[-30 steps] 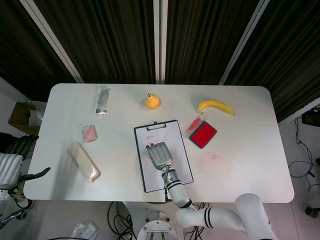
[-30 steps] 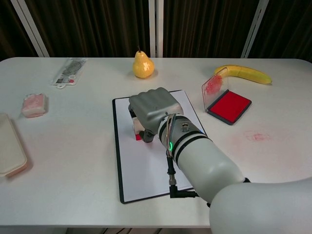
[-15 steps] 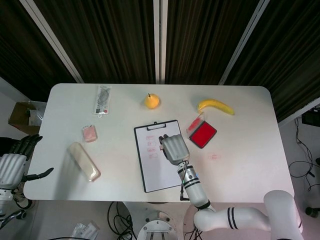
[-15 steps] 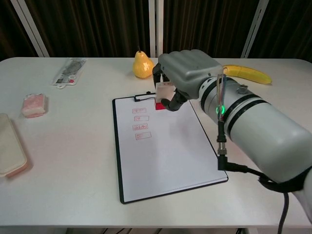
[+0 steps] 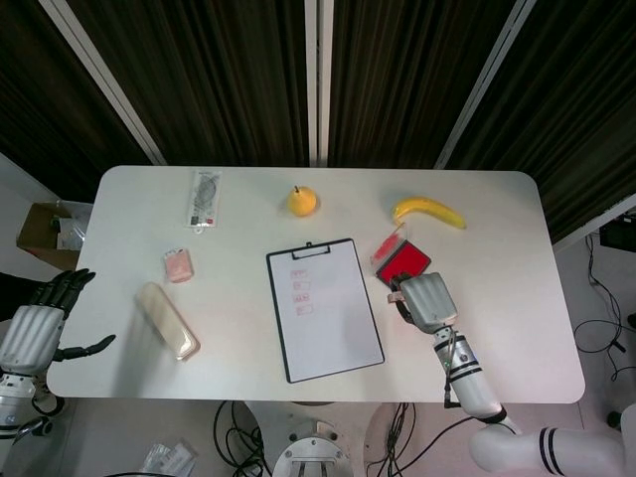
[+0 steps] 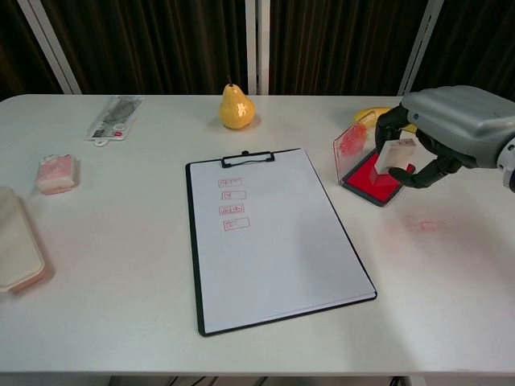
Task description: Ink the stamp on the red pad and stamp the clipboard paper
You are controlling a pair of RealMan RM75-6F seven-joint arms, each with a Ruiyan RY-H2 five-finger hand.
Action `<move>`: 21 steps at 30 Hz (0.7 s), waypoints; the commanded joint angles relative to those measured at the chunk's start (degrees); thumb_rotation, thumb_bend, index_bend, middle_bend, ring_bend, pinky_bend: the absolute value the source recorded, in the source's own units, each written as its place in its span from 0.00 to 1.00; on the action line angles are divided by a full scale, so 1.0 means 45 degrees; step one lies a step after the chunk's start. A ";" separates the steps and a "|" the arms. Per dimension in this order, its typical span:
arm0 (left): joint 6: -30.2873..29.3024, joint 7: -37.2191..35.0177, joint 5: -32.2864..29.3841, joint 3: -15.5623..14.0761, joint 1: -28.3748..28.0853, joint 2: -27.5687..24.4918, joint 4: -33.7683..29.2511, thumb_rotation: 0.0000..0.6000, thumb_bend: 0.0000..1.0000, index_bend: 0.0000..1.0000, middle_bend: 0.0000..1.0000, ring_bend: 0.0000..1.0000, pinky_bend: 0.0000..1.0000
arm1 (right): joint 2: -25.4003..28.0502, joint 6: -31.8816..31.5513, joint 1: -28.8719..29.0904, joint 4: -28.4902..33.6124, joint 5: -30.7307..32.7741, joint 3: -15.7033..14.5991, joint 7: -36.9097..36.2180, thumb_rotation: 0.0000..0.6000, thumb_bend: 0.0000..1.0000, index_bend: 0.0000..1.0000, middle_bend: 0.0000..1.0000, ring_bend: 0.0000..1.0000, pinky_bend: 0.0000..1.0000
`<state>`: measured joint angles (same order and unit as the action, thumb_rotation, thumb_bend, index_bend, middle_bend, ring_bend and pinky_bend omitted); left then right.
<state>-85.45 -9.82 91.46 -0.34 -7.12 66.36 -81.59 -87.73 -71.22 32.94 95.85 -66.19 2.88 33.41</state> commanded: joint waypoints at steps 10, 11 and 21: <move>0.0037 0.0022 -0.0017 -0.0026 -0.0009 0.0020 0.0033 0.50 0.11 0.11 0.10 0.09 0.18 | -0.0322 0.0543 -0.1246 -0.3163 -0.1247 -0.0804 -0.2632 1.00 0.39 0.65 0.57 0.83 0.90; 0.0039 0.0010 -0.0018 -0.0031 -0.0006 0.0019 0.0044 0.50 0.11 0.11 0.10 0.09 0.18 | -0.0429 0.0589 -0.1289 -0.3352 -0.1269 -0.0795 -0.2693 1.00 0.39 0.65 0.57 0.83 0.90; 0.0028 -0.0101 -0.0025 -0.0038 0.0001 0.0035 0.0143 0.50 0.11 0.11 0.10 0.09 0.18 | -0.0981 0.1000 -0.1411 -0.4181 -0.1345 -0.0563 -0.2672 1.00 0.39 0.62 0.54 0.83 0.90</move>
<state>-85.33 -10.28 91.34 -0.51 -7.12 66.51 -80.94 -92.02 -66.82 26.64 77.16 -72.21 0.24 21.28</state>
